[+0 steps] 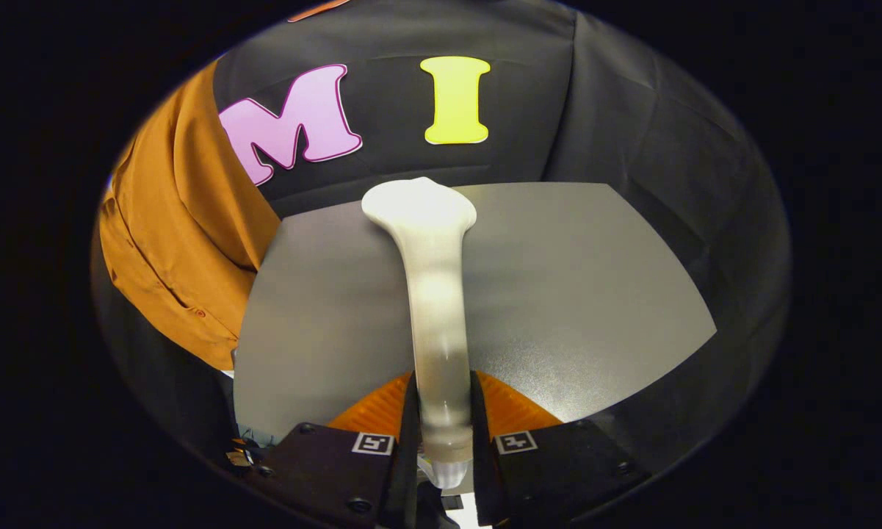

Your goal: Iron the clothes twice with a garment steamer, once on the left side and once on the right side.

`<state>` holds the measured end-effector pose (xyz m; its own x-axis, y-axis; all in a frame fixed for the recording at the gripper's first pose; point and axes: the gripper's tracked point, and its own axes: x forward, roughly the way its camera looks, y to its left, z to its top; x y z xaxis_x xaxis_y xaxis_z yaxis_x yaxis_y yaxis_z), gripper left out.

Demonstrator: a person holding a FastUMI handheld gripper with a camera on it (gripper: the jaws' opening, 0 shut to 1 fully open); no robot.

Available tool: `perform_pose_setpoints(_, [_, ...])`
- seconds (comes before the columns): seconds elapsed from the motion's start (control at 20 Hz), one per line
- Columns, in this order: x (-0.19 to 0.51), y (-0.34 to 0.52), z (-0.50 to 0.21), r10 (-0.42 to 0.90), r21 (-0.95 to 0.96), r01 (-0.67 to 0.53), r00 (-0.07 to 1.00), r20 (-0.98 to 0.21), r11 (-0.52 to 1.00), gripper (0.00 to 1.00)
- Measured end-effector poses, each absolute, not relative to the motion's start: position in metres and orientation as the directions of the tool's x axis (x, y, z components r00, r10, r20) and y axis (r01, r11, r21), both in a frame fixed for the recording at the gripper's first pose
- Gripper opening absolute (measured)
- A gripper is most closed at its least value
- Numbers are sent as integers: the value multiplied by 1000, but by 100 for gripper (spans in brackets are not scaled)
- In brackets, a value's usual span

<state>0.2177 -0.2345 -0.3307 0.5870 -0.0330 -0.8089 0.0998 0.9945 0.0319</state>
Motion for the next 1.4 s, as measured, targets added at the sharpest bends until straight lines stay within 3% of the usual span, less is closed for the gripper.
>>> perform_pose_setpoints(0.05, [220, -234, -325, -14, 37, 68, 624, -781, 997, 35])
perform_pose_setpoints(0.1, [221, -234, -327, 13, 56, 48, 641, -768, 997, 28])
perform_pose_setpoints(0.4, [215, -243, -306, -29, 86, 115, 748, -663, 990, 28])
perform_pose_setpoints(0.7, [195, -231, -240, -97, 44, 139, 853, -513, 989, 28])
perform_pose_setpoints(1.05, [151, -158, -147, -79, 66, 105, 947, -311, 992, 28])
perform_pose_setpoints(1.4, [133, -67, -109, -10, 48, 20, 981, -196, 999, 28])
